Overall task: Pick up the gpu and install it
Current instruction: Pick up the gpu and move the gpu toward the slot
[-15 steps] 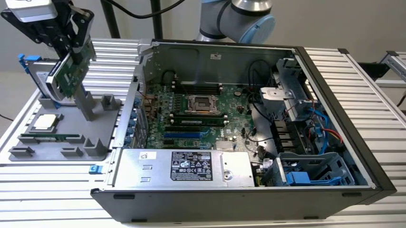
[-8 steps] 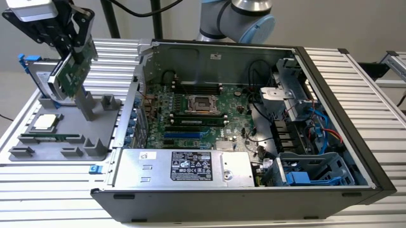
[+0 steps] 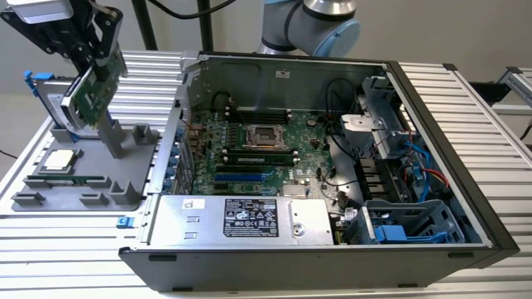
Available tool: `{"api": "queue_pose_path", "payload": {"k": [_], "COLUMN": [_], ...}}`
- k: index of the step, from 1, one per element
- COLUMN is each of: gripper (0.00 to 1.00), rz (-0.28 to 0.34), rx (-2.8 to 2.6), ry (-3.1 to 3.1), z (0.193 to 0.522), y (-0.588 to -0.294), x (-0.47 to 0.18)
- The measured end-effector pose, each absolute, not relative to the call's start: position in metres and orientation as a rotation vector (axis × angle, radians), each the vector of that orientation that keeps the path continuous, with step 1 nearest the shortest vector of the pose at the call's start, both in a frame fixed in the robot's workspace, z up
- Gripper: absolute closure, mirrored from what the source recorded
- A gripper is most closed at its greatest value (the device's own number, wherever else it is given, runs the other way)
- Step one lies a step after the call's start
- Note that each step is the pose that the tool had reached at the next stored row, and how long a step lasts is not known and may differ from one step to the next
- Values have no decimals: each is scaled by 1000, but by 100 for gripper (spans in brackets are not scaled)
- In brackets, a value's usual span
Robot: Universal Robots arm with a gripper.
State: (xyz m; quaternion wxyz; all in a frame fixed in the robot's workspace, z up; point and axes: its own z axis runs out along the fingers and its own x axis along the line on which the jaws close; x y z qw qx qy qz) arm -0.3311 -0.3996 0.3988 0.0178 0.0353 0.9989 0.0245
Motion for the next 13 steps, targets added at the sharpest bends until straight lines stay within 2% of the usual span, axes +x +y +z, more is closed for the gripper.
{"api": "queue_pose_path", "payload": {"k": [13], "gripper": [100], "rz": [76], "rx": [109], "ry": [3103], "z": [404], "y": [-400], "x": [-331]}}
